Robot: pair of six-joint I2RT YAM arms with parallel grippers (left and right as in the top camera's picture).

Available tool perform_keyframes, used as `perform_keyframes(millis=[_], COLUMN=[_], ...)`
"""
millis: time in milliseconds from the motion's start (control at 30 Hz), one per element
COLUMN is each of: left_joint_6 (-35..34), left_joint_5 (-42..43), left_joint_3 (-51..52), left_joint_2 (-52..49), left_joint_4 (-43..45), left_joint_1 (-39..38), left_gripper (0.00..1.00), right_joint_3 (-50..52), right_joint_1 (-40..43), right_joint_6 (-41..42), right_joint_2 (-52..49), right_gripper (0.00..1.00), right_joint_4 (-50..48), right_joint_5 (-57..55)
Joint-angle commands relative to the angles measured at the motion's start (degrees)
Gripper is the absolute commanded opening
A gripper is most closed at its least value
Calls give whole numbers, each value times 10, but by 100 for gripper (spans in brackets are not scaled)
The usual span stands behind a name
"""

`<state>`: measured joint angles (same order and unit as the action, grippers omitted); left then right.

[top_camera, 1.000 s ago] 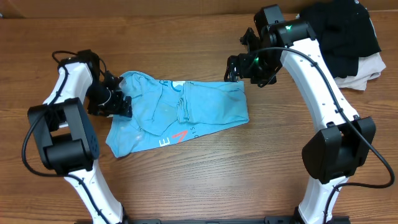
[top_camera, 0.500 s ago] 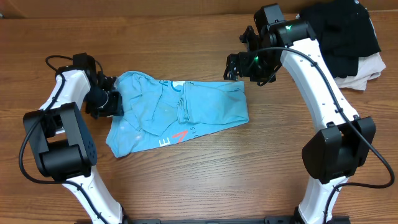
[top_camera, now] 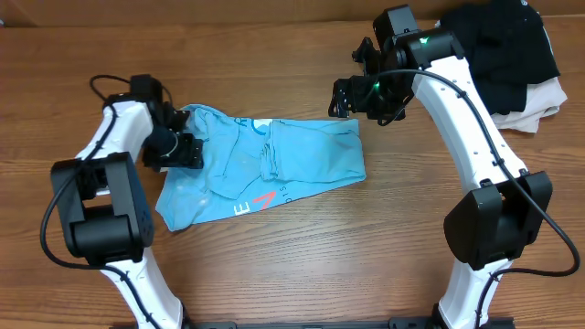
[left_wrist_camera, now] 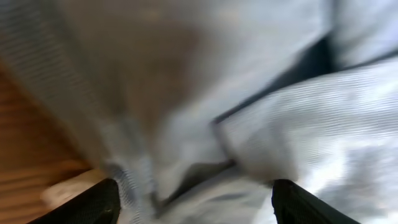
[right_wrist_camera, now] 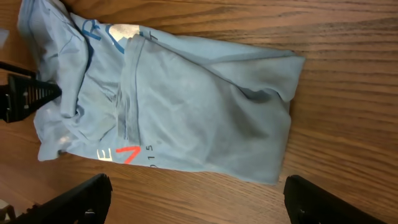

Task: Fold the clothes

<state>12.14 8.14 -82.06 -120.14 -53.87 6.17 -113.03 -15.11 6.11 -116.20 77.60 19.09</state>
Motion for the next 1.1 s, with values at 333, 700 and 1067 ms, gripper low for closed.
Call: perform_keyframes(millis=[333,700,1067], left_joint_6=[-12,-51,-51], left_joint_5=[103,80,79], left_joint_3=[74,-5,-202], left_joint_2=[-99,-98,-98], left_joint_4=[26,-47,-242], left_joint_1=[-81,-28,-16], left_gripper=[35,4,4], right_joint_3=[-8,58,244], right_joint_1=[-2,-10,-15], right_joint_6=[-6,-1,18], right_joint_2=[12,11,10], right_gripper=[92,10,4], right_joint_4=[-1,-52,-198], right_joint_5=[-3,6,62])
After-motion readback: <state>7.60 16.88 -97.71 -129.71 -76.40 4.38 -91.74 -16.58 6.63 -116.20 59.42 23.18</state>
